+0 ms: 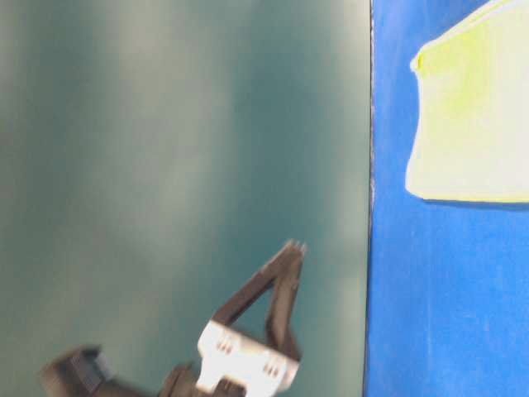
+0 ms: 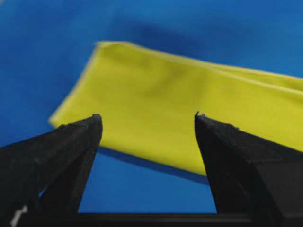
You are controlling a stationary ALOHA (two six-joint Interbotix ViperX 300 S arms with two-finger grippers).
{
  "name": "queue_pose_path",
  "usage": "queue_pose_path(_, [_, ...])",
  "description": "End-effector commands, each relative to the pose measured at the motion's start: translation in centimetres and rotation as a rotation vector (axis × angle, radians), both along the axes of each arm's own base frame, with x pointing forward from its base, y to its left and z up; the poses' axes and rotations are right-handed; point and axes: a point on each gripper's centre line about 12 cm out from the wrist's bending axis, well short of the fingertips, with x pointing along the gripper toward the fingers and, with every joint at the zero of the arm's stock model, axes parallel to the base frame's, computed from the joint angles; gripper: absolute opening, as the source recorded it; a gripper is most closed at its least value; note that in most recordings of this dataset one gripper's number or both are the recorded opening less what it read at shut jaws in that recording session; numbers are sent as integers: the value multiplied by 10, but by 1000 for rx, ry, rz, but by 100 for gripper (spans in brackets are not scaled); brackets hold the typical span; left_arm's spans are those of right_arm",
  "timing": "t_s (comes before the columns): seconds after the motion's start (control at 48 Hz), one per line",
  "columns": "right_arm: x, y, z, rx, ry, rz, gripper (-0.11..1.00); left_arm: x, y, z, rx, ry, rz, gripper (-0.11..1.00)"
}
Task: Fold the yellow towel.
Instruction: 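Lay the strip down vertically and open both grippers, then grasp the top corners of the vertical strip with both grippers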
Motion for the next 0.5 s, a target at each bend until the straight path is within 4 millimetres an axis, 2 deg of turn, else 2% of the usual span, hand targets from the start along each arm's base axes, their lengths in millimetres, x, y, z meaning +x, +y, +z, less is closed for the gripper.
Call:
queue_pose_path(0.0, [15, -14, -4, 8, 42, -12, 64, 14, 16, 1, 5, -13, 32, 75])
queue_pose_path(0.271, [61, -49, -37, 23, 188, 9, 64, 43, 55, -42, -19, 68, 104, 75])
queue_pose_path(0.479, [76, -61, -60, 48, 249, 12, 64, 61, 71, -69, -30, 108, 125, 75])
